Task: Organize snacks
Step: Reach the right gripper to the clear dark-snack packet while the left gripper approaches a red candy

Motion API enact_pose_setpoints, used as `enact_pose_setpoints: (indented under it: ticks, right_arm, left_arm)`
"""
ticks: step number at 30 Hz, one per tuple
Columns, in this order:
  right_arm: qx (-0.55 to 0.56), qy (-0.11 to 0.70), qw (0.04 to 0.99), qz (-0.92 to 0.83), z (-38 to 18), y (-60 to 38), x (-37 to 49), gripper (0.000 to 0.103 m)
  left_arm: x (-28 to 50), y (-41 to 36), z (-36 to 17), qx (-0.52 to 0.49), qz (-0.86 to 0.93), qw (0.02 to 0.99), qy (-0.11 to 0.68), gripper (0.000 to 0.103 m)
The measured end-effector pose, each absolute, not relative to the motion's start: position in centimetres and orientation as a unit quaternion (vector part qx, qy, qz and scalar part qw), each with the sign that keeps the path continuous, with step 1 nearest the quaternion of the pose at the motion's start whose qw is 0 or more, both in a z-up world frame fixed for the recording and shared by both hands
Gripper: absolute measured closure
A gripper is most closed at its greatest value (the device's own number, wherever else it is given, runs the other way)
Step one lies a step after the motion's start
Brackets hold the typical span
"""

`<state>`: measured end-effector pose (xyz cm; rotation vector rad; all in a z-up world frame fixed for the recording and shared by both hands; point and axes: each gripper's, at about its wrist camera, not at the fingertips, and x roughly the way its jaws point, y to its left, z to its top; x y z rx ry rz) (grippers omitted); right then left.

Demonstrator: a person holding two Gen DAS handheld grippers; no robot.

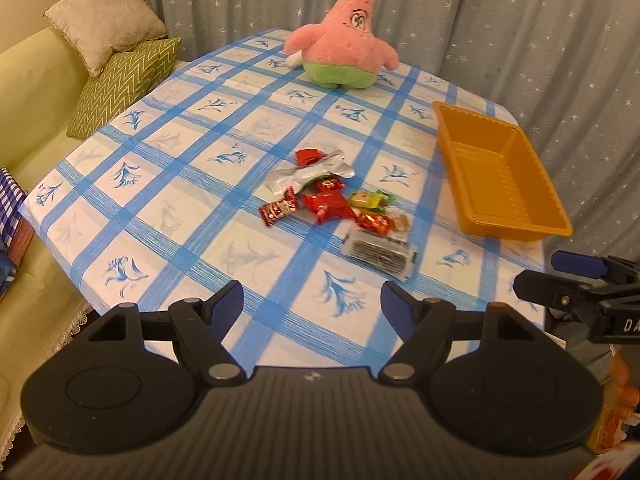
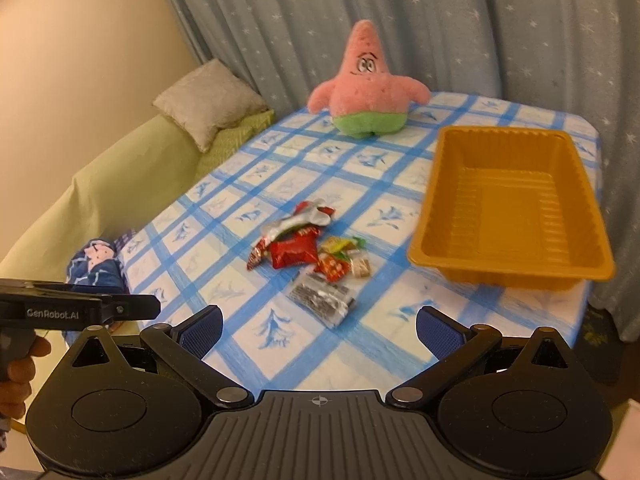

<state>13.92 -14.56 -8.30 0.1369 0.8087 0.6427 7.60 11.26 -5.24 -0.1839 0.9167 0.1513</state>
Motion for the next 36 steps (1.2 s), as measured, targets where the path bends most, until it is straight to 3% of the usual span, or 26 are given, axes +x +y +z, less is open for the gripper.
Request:
enact_pose_setpoints:
  ticks: [3, 5, 10, 17, 36]
  right_arm:
    - [0.056, 0.378, 0.867, 0.319, -9.2, -13.6, 14.7, 0.001]
    - [0.051, 0.379, 0.865, 0.324, -9.8, -12.9, 15.4, 0.011]
    - [0.043, 0.379, 0.861, 0.335, -11.3, -11.6, 17.0, 0.016]
    - [0.007, 0.391, 0.852, 0.347, -13.7, -9.1, 19.2, 0.034]
    - [-0.063, 0.4, 0.837, 0.369, -18.5, -3.3, 23.5, 0.046]
  left_arm:
    - [8.5, 12.3, -6.1, -0.089, 0.07, 0.889, 0.443, 0.029]
    - [9.1, 12.9, -6.7, -0.09, 0.067, 0.889, 0.444, 0.029]
    - [10.6, 14.2, -8.1, -0.087, 0.06, 0.888, 0.447, 0.029]
    - [12.3, 15.6, -10.1, -0.079, 0.046, 0.885, 0.457, 0.033]
    - [15.5, 18.0, -13.5, -0.064, 0.009, 0.875, 0.48, 0.035]
